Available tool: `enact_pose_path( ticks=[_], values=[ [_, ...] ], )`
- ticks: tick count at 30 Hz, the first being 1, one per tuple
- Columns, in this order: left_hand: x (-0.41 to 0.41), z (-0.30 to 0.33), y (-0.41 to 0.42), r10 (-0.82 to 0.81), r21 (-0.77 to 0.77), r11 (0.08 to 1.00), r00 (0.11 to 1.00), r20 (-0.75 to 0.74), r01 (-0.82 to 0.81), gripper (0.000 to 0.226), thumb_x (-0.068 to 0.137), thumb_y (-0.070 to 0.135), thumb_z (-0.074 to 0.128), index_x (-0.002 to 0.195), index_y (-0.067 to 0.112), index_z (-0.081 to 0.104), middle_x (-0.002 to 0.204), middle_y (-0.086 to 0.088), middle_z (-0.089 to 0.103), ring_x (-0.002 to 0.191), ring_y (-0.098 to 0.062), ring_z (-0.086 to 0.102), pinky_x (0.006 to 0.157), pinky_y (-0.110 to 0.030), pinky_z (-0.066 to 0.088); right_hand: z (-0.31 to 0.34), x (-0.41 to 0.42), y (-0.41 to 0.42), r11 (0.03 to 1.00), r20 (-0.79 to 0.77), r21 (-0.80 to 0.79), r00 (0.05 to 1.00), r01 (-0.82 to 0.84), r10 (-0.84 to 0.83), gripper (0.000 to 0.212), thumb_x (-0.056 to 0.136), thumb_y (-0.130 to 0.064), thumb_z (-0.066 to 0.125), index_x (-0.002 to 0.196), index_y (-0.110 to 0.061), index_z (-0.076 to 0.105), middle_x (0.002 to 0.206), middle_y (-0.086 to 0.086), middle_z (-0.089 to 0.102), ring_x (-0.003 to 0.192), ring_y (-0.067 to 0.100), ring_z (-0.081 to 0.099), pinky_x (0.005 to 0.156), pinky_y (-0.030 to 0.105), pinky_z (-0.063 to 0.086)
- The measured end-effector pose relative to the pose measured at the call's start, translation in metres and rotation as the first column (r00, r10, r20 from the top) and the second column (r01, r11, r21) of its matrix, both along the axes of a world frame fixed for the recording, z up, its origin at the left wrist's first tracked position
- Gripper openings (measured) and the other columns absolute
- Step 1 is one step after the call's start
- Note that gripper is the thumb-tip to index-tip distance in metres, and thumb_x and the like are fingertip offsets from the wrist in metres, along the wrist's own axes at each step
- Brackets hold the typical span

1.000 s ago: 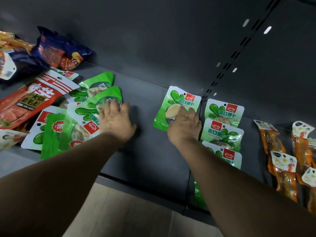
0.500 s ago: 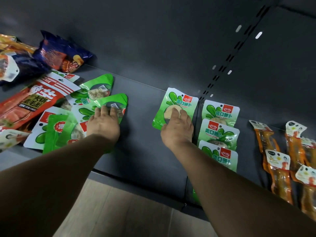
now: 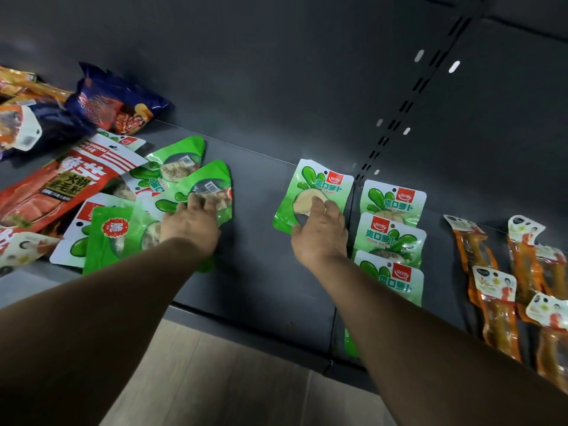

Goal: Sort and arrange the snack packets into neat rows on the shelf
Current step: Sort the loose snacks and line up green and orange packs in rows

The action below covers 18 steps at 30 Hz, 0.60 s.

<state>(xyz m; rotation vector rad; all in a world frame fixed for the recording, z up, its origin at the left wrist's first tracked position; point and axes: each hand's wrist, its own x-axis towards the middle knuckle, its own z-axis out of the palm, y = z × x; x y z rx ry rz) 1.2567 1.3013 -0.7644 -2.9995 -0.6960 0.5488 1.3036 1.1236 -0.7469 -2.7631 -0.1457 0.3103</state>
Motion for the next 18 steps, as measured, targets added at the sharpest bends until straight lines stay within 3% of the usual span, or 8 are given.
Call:
enact_pose_path(
  ticks=[3,8,13,18],
  values=[
    [0.002,0.004,-0.001,-0.057,0.064,0.996,0.998,-0.024,0.058,0.045,0.102,0.015,0.023,0.147,0.009,0.021,0.145,-0.016,0.031,0.128,-0.034,0.042,0.097,-0.04,0.041,-0.001,-0.002,-0.001,1.0,0.006,0.0,1.0,-0.003,0.003,0.064,0.093,-0.026,0.052,0.148,-0.016,0.02,0.151,0.009,0.021,0.137,0.028,0.024,0.11,0.038,0.025],
    [0.0,0.004,-0.009,-0.173,0.129,0.976,0.985,-0.011,0.173,0.044,0.101,0.01,0.023,0.145,0.009,0.025,0.138,-0.015,0.043,0.121,-0.033,0.051,0.093,-0.037,0.044,-0.002,-0.007,0.003,1.0,0.016,0.024,1.0,-0.021,0.02,0.063,0.092,-0.025,0.052,0.147,-0.016,0.023,0.149,0.007,0.024,0.139,0.028,0.021,0.11,0.037,0.025],
    [0.005,0.019,-0.02,-0.271,0.224,0.946,0.951,0.149,0.234,0.04,0.094,0.007,0.034,0.132,0.016,0.036,0.128,-0.008,0.052,0.117,-0.029,0.055,0.094,-0.035,0.04,-0.001,-0.011,0.006,0.999,0.024,0.031,0.999,-0.044,0.043,0.066,0.091,-0.028,0.053,0.147,-0.016,0.022,0.149,0.007,0.024,0.139,0.029,0.02,0.11,0.037,0.024],
    [0.018,0.035,-0.024,-0.262,0.177,0.961,0.912,0.316,0.214,0.039,0.092,0.01,0.039,0.129,0.02,0.045,0.125,-0.005,0.055,0.117,-0.027,0.054,0.097,-0.035,0.036,0.005,-0.01,0.003,0.997,0.036,0.049,0.997,-0.066,0.064,0.067,0.092,-0.029,0.053,0.148,-0.015,0.019,0.152,0.007,0.02,0.14,0.028,0.018,0.112,0.037,0.022]
  ],
)
